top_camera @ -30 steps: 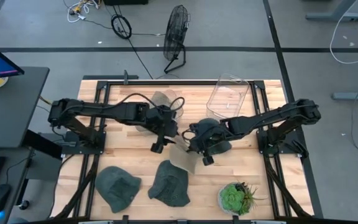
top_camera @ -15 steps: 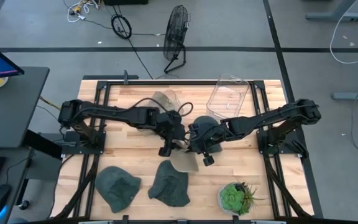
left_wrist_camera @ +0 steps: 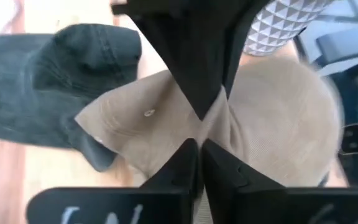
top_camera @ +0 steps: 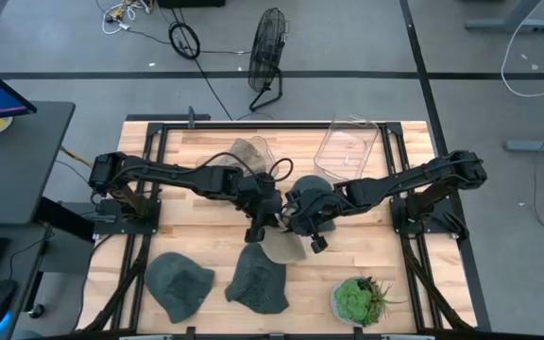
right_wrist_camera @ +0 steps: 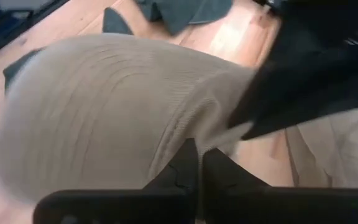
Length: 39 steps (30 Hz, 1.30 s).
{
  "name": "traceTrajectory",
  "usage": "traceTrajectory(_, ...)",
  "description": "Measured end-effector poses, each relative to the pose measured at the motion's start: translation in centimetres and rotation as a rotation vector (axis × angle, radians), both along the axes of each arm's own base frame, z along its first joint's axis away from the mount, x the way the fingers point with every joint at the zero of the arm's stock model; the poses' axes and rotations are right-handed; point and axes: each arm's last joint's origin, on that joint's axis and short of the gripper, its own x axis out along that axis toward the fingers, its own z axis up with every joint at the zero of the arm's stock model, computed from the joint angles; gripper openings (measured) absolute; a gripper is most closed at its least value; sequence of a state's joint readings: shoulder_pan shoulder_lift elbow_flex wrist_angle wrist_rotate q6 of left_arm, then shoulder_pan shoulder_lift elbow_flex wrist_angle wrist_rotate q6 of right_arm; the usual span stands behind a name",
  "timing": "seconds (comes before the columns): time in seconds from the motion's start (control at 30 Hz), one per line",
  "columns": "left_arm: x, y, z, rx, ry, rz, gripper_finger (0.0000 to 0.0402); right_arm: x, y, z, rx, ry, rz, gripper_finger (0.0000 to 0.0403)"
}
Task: Pick & Place hat
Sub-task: Put the brown cap into the left transparent bin
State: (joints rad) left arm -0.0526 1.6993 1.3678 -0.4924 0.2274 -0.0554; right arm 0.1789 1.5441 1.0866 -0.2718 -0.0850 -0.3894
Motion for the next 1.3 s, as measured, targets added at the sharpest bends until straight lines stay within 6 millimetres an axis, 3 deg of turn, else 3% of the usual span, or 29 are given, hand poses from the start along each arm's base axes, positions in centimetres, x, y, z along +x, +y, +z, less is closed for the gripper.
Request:
traceTrajectory(0.17, -0.1, -0.1, 0.0, -0.056, 0.012, -0.038, 0.0035, 0.6, 0.4, -1.3, -0.028, 0.023, 0.031, 0.0005)
traceTrajectory(0.53, 0.3, -0.2, -0.7, -0.017, 0.015, -0.072, 0.0170, 0.8, 0.3, -1.8, -0.077, 0.036, -0.036, 0.0004)
traceTrajectory(0.73, 1.2, -0.2, -2.3, 0.015, 0.029, -0.075, 0.0208, 0.6, 0.7, -1.9, -0.089, 0.049, -0.030, 0.0004)
traceTrajectory(1.1, 1.7, -0.1, -2.6, 0.049, 0.003, -0.079, 0.0190, 0.5, 0.8, -2.0, -0.096, 0.059, -0.036, 0.0004)
traceTrajectory(1.3, 1.5, -0.1, -2.8, 0.054, 0.029, -0.087, 0.0127, 0.6, 0.8, -1.9, -0.091, 0.049, -0.039, 0.0004)
